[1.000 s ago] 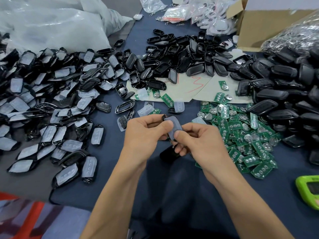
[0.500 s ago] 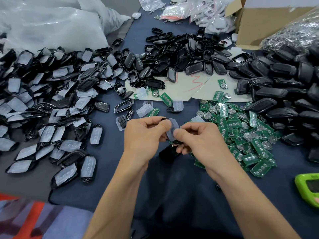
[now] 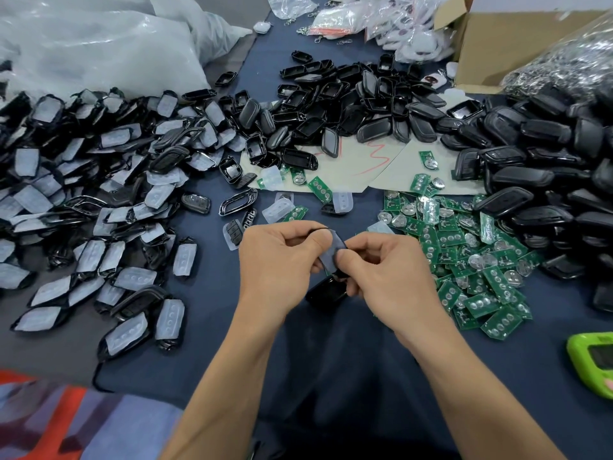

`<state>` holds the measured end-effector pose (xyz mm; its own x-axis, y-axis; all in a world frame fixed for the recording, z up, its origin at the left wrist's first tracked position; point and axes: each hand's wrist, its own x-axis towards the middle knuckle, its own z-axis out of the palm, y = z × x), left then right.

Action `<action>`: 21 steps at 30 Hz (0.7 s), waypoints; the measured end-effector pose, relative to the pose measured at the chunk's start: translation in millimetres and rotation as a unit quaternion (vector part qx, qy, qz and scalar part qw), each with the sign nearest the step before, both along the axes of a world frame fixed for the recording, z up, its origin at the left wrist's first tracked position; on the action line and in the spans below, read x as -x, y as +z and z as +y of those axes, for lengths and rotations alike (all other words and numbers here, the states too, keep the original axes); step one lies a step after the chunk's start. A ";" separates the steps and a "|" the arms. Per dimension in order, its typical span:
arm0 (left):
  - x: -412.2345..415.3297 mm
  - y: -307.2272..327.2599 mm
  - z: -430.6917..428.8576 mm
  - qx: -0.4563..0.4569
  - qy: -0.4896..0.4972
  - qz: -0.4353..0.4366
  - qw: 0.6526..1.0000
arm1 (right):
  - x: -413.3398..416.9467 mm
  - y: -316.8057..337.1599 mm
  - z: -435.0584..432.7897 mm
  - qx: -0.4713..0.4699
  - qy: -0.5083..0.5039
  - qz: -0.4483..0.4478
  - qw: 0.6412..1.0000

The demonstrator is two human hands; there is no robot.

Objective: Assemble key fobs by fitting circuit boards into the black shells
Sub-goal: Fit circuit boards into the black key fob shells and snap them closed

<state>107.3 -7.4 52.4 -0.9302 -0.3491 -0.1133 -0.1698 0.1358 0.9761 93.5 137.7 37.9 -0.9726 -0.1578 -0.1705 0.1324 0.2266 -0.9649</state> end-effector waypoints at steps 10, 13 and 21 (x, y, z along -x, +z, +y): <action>-1.8 5.4 -3.0 -0.029 -0.016 -0.028 0.999 | 5.3 1.8 5.5 0.003 0.015 -0.014 1.000; -0.8 8.0 -8.7 -0.039 -0.036 -0.026 0.998 | 5.5 7.4 8.5 0.190 0.044 -0.154 0.969; -3.5 5.8 -25.9 -0.114 -0.140 -0.030 0.983 | 0.8 1.0 16.0 0.381 0.154 -0.279 0.868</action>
